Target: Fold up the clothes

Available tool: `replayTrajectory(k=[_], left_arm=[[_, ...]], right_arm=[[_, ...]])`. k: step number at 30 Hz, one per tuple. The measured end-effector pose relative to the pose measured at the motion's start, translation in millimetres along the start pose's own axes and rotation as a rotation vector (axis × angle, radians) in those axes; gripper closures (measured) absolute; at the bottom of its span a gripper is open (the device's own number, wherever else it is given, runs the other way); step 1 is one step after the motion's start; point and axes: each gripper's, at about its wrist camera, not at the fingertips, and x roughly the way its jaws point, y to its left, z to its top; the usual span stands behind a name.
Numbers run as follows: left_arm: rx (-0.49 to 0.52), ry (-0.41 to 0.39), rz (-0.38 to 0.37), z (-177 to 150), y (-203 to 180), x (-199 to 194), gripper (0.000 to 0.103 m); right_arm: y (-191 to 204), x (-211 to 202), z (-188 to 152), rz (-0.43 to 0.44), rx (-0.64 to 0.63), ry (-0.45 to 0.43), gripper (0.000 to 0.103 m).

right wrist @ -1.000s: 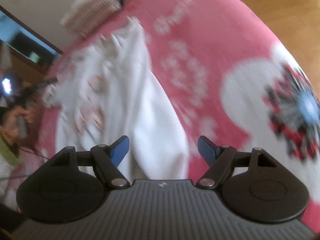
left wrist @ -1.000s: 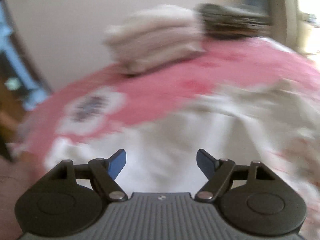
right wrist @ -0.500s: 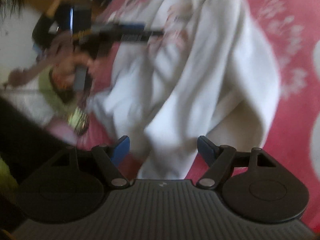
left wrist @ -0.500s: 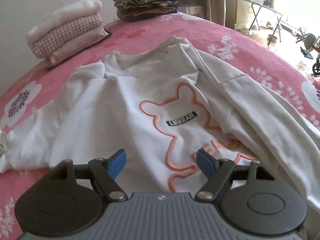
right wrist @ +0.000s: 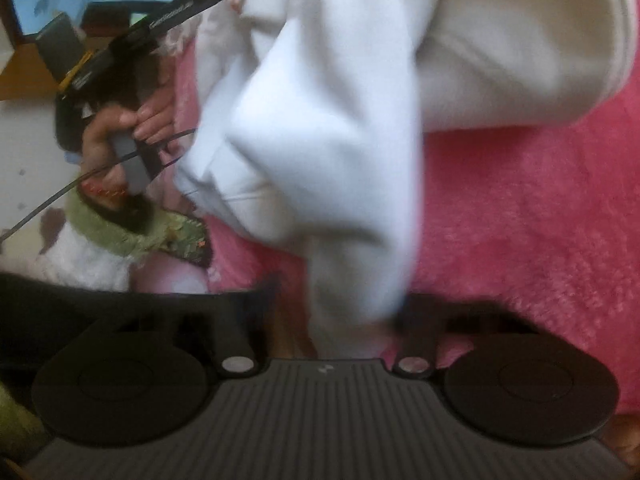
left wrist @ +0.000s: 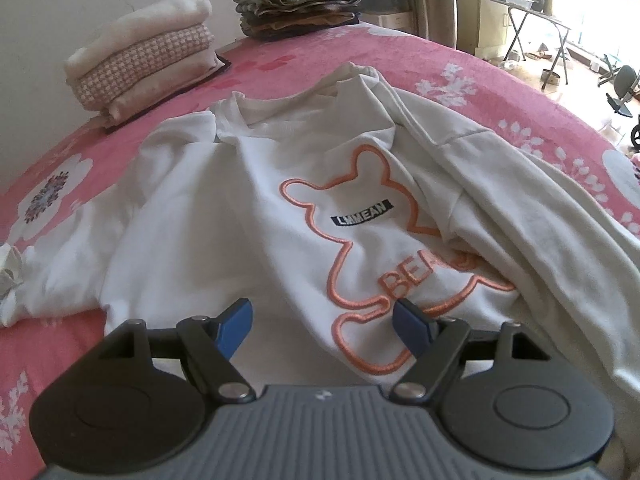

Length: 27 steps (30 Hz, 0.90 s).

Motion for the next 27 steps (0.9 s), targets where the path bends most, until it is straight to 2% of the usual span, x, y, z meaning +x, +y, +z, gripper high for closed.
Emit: replayTrajectory(k=[1, 7, 9, 11, 13, 18, 22, 27], left_arm=[[0.004, 0.0, 0.001, -1.8, 0.1, -0.1, 0.024], [-0.029, 0.023, -0.003, -10.5, 3.4, 4.4, 0.024], [-0.046, 0.028, -0.004, -11.9, 4.8, 5.3, 0.024], [-0.06, 0.033, -0.006, -12.9, 5.8, 5.8, 0.024], [-0.07, 0.039, -0.005, -13.8, 6.0, 5.7, 0.024], [-0.056, 0.046, 0.012, -16.0, 4.1, 5.2, 0.024], [-0.049, 0.055, 0.019, -18.0, 4.2, 6.9, 0.024], [-0.057, 0.07, 0.018, -17.8, 4.0, 9.7, 0.024]], right_arm=[[1.1, -2.2, 2.4, -0.002, 0.006, -0.007, 0.091], [64.7, -66.5, 39.5, 0.129, -0.266, -0.158, 0.093], [88.1, -94.0, 67.5, 0.116, -0.358, -0.264, 0.093], [101.7, -120.1, 104.7, 0.066, -0.402, -0.39, 0.093], [108.2, -146.6, 150.9, 0.036, -0.394, -0.531, 0.093], [111.1, -201.4, 265.6, -0.094, -0.331, -0.8, 0.093], [118.3, -251.3, 316.9, -0.113, -0.32, -1.016, 0.093], [133.7, -265.0, 349.4, -0.11, -0.375, -1.205, 0.093]])
